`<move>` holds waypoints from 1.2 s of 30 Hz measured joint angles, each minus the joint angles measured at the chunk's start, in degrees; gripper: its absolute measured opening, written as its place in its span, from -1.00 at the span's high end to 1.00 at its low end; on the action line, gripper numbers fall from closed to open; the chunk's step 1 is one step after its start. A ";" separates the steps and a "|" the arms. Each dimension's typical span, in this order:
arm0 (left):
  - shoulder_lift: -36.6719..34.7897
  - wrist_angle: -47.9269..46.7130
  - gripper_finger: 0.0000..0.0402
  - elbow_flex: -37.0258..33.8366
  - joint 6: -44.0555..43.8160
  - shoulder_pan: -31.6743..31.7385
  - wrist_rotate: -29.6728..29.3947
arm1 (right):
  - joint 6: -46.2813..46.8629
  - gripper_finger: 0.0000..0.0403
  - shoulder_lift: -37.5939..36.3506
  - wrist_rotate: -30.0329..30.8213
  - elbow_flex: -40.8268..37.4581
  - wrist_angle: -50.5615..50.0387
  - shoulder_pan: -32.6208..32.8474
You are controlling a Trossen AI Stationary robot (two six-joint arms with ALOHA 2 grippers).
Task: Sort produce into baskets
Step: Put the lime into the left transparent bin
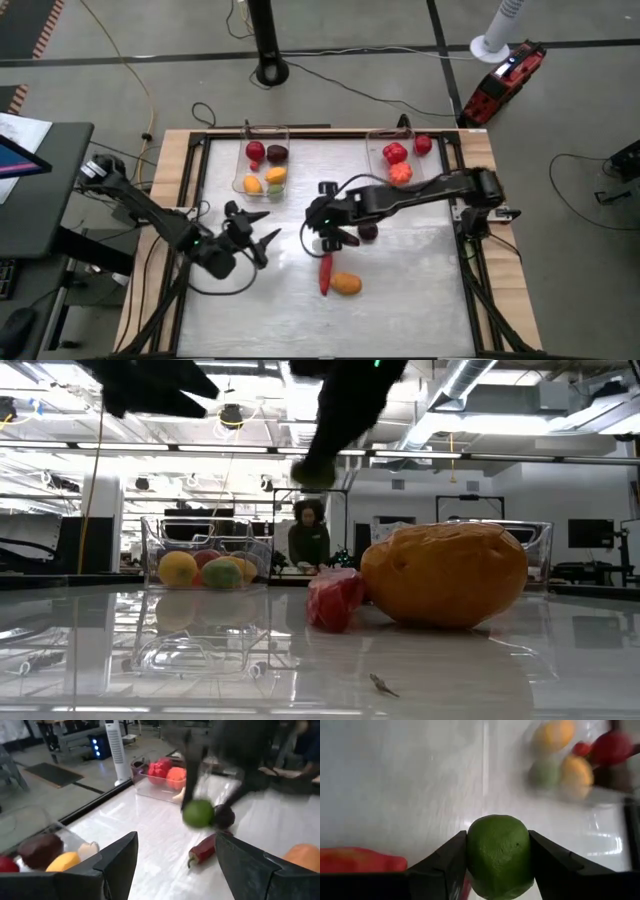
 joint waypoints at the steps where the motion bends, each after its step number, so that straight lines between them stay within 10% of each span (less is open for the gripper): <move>1: 1.15 1.53 -0.24 0.00 2.44 0.89 1.13 | -0.03 -0.07 -1.34 -0.03 0.01 -0.18 0.03; 11: 18.82 24.66 -0.24 0.21 43.22 6.28 3.34 | 5.02 -0.08 -6.29 -18.88 0.07 2.42 -3.48; 15: 25.01 29.95 -0.24 2.73 54.17 5.99 -6.06 | 5.87 -0.08 -5.22 -21.37 0.00 2.62 -4.34; 22: 29.58 30.84 -0.24 6.72 62.54 5.14 -14.23 | 7.43 -0.08 -5.33 -22.58 0.07 3.05 -4.76; 36: 29.56 45.57 -0.24 6.97 65.55 5.00 -7.09 | 5.61 -0.08 -10.13 -22.56 0.02 1.17 -4.29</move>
